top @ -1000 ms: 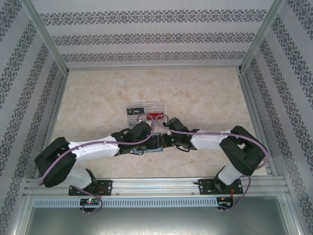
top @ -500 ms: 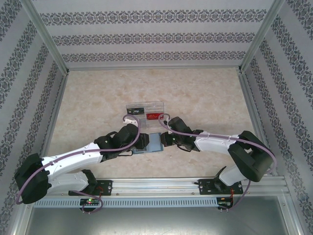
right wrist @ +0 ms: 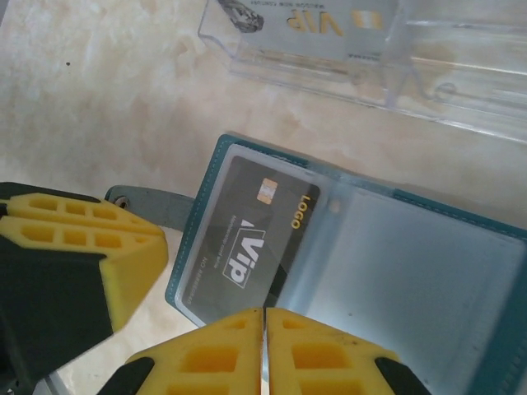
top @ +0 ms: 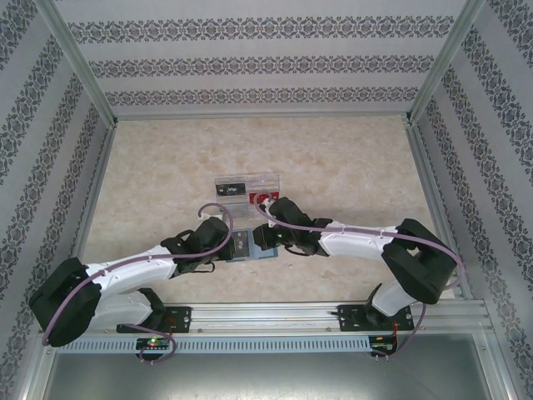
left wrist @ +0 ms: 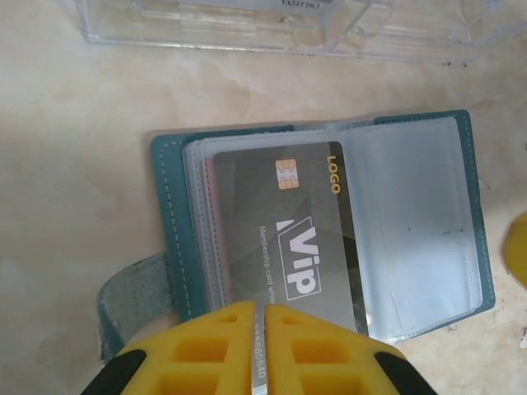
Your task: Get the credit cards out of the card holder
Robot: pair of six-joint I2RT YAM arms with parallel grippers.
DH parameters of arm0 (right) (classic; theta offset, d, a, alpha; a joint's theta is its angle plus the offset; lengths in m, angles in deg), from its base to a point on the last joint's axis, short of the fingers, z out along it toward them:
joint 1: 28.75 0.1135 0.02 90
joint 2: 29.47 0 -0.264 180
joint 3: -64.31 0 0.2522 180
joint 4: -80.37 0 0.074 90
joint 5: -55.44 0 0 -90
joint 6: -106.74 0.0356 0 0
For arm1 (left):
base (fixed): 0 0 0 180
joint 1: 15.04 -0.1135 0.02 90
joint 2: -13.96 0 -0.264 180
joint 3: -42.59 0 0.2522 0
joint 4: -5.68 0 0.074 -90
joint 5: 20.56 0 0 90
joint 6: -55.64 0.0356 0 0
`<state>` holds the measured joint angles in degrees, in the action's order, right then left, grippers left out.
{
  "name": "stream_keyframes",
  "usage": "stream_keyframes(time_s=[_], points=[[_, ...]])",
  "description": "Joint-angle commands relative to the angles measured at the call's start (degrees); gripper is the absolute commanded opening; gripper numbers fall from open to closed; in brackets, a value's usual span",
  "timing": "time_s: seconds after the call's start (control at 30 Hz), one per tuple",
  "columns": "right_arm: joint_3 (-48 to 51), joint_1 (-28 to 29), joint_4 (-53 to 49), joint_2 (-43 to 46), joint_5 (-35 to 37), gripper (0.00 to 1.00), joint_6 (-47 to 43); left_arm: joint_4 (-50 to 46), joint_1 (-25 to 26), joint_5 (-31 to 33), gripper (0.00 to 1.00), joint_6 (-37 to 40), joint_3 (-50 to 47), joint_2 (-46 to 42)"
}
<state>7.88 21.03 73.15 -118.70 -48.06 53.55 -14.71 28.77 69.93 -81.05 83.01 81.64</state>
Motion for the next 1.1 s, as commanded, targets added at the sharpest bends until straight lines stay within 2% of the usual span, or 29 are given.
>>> stream_keyframes(time_s=[0.0,0.37,0.77,0.97,1.07], points=[[-2.41,0.58,1.23,-3.18,-2.56,0.12,2.81,4.78,-0.83,-1.29,0.13,0.46,-1.01,0.93],[-5.03,1.11,1.89,-10.03,-4.24,0.15,5.3,5.7,-1.01,-1.22,0.13,-0.49,-1.84,3.86],[-4.58,1.2,0.99,-11.2,-3.56,0.18,5.81,5.93,-0.99,-1.46,0.11,-1.17,-2.21,5.75],[-5.13,1.24,1.89,-12.56,-4.87,0.16,6.22,5.93,-1.0,-1.69,0.1,-1.29,-2.29,5.63],[-5.22,1.2,1.87,-12.6,-4.87,0.1,6.19,5.76,-0.95,-1.76,0.08,-1.34,-2.21,5.5]])
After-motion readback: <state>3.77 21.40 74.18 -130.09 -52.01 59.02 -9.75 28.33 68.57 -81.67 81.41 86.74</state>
